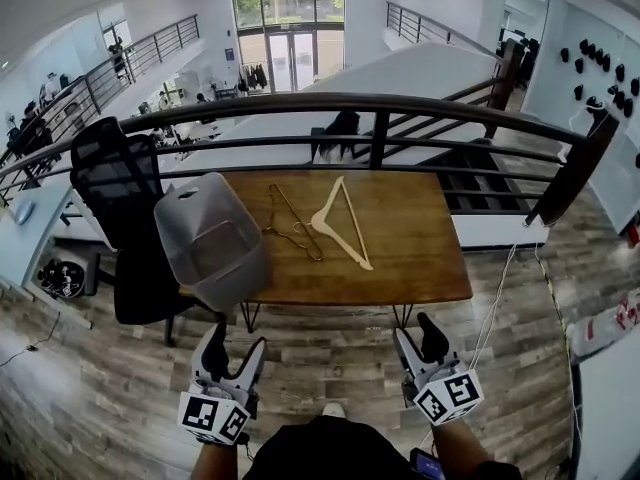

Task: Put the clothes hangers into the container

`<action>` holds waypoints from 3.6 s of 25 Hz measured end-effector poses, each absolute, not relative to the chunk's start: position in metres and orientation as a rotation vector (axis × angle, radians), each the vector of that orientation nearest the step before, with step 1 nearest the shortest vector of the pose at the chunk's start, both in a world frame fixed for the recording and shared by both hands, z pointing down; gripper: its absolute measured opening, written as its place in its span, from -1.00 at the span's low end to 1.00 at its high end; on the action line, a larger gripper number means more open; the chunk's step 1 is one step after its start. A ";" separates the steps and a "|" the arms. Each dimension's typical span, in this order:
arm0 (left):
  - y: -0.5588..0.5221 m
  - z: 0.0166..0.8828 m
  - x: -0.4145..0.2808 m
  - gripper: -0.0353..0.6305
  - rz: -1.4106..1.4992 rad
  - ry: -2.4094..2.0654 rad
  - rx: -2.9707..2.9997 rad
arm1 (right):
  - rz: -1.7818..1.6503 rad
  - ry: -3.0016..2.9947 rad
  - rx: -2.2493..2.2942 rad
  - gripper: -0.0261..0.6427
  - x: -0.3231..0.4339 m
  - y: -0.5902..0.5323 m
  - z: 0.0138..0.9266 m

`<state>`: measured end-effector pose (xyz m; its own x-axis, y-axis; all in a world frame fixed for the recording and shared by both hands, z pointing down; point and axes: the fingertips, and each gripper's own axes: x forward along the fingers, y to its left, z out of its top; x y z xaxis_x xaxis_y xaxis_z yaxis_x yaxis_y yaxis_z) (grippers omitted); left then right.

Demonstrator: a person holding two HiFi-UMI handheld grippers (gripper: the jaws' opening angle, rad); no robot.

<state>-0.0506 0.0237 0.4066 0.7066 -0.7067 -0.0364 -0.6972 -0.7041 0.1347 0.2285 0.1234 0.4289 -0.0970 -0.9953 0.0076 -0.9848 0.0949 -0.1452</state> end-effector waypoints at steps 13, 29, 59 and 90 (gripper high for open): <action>0.000 0.427 -0.039 0.06 -0.036 -1.201 2.741 | -0.271 2.367 -1.963 -0.32 0.232 0.068 0.452; -0.091 0.423 -0.022 0.06 -0.113 -1.037 2.794 | -0.232 2.425 -1.972 -0.40 0.208 -0.029 0.437; -0.174 0.389 -0.042 0.06 -0.207 -1.013 2.810 | -0.522 2.752 -1.935 -0.50 0.163 -0.195 0.549; -0.174 0.411 -0.099 0.06 -0.128 -1.719 2.422 | -1.011 3.490 -1.769 -0.55 0.156 -0.301 0.738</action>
<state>-0.0990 -0.1737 0.4109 0.3323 -0.9428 0.0273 -0.9283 -0.3218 0.1863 0.1555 -0.3007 0.7381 -0.3111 -0.4172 0.8539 -0.8089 0.5879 -0.0075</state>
